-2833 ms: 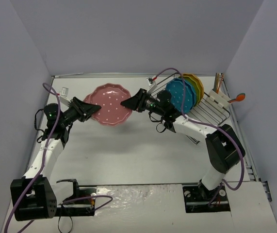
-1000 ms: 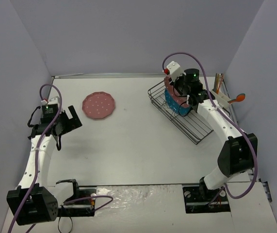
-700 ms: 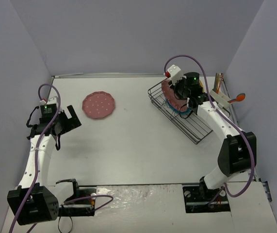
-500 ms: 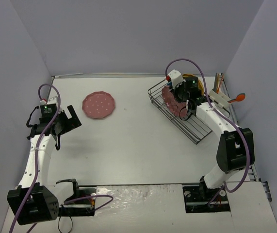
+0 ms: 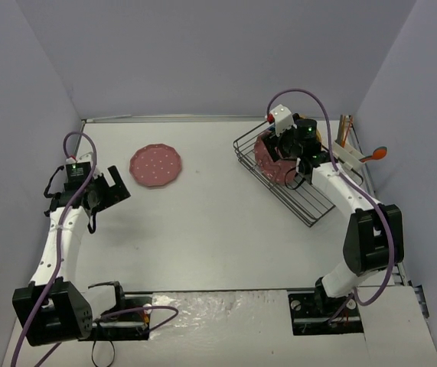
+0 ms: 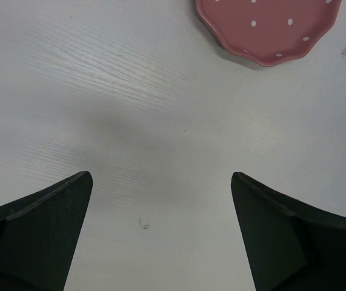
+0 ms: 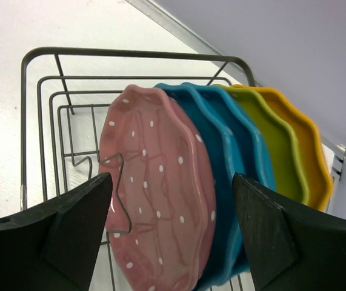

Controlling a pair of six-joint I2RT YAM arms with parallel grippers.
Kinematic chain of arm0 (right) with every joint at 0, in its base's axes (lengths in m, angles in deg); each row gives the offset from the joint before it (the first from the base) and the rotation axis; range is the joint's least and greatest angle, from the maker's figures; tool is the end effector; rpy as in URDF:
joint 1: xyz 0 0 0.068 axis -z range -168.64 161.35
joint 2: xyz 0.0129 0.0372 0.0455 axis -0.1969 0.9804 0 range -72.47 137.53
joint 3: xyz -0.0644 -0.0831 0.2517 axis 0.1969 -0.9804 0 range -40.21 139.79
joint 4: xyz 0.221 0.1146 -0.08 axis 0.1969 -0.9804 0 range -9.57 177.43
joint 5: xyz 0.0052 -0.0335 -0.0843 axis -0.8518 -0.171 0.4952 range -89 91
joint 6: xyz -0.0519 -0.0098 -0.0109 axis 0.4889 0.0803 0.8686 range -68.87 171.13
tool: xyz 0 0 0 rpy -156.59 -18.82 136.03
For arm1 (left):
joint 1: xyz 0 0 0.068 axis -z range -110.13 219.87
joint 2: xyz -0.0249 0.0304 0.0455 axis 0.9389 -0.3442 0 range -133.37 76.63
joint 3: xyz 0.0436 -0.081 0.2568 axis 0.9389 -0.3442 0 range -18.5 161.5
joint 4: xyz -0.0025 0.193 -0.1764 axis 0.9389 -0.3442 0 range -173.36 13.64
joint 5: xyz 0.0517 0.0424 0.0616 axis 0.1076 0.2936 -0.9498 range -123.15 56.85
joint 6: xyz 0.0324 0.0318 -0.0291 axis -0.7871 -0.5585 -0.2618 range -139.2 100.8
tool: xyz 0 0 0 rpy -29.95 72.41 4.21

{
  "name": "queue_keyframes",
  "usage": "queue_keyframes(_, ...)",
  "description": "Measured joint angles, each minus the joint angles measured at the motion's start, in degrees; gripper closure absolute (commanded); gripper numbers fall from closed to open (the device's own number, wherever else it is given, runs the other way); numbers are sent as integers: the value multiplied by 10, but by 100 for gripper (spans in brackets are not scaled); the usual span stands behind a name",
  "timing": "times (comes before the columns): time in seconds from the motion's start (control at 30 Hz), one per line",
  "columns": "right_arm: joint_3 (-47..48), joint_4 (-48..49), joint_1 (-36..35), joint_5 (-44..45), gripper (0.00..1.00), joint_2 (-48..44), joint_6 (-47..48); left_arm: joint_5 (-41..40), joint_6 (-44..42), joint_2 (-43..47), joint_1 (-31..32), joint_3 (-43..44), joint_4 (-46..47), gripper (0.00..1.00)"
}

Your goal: Load the plates into the dish rack

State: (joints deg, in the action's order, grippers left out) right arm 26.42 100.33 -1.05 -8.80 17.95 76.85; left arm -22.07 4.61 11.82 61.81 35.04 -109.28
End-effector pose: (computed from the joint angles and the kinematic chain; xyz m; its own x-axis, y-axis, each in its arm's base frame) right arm 0.3673 0.0871 0.3129 -0.0033 -0.4386 -0.8987 -0.4178 0.8171 -0.3972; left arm 0.2364 0.0264 0.2874 -0.6310 -0.4894 -0.6019 -0.2797 0.8672 -0.4119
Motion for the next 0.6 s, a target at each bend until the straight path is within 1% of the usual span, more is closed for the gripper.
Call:
queue_keyframes(0.07, 0, -2, 0, -1, 9, -18, -11, 5, 7, -11, 0, 0, 2, 3)
queue_keyframes(0.13, 0, -6, 0, -1, 6, -44, -29, 11, 17, -23, 0, 0, 4, 3)
queue_keyframes(0.27, -2, -11, 0, -2, 1, -122, -85, 24, 45, -61, 0, 2, 13, 3)
queue_keyframes(0.43, -37, 14, -1, -30, 0, -236, -211, 40, 103, -149, 0, 33, 39, 3)
queue_keyframes(0.53, -90, 66, -3, -62, 0, -293, -308, 46, 138, -220, 2, 76, 56, 3)
queue_keyframes(0.6, -132, 98, -5, -85, 0, -320, -368, 46, 157, -270, 5, 116, 63, 6)
